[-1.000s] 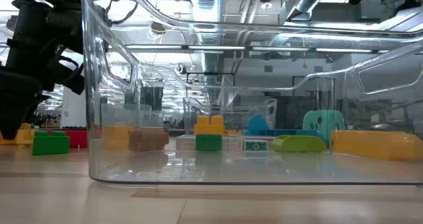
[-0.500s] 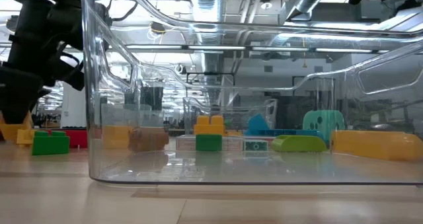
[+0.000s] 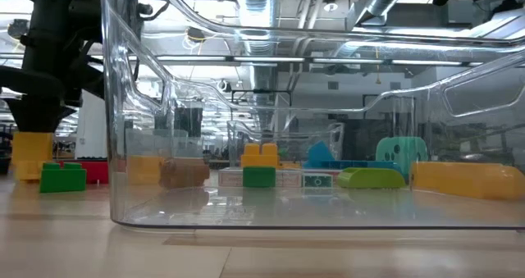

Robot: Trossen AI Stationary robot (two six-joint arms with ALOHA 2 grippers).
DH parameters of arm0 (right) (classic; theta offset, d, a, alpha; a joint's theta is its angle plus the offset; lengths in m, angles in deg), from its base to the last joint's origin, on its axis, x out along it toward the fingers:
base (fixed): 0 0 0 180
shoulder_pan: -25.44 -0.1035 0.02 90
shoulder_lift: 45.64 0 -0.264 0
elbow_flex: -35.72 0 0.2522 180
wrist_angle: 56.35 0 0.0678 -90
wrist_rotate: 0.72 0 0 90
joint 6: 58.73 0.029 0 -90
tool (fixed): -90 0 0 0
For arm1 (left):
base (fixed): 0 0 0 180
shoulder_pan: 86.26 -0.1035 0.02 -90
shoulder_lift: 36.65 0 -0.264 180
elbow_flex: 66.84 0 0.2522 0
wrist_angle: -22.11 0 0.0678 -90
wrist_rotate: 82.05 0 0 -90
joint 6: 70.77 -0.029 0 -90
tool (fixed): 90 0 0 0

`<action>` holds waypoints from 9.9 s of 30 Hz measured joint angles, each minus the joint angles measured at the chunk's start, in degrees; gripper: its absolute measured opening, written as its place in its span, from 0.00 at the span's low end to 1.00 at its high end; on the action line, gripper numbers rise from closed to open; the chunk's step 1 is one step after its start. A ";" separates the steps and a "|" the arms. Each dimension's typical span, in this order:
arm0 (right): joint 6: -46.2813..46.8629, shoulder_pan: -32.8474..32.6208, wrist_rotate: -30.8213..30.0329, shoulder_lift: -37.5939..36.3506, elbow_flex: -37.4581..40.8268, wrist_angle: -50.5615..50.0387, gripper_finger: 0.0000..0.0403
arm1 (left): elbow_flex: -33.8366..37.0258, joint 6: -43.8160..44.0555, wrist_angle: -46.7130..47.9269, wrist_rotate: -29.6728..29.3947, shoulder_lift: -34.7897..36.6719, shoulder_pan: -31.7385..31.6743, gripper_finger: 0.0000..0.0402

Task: Pick & Place Toys
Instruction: Put the yellow game piece into the bottom transparent bin, then put the red game piece into the bottom transparent bin

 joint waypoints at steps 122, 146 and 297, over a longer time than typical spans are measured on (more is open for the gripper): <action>-13.92 -6.95 11.67 37.41 -12.18 2.91 0.69 | -20.35 -51.85 -89.94 -16.87 -15.74 7.59 0.53; -16.24 -10.66 -0.05 49.88 -20.79 3.89 0.63 | -20.24 -48.82 -90.90 -16.58 -15.74 6.45 0.41; 26.02 -20.39 -31.37 64.76 -47.71 -66.14 0.61 | -5.06 0.85 -20.65 -23.35 -2.76 15.24 0.72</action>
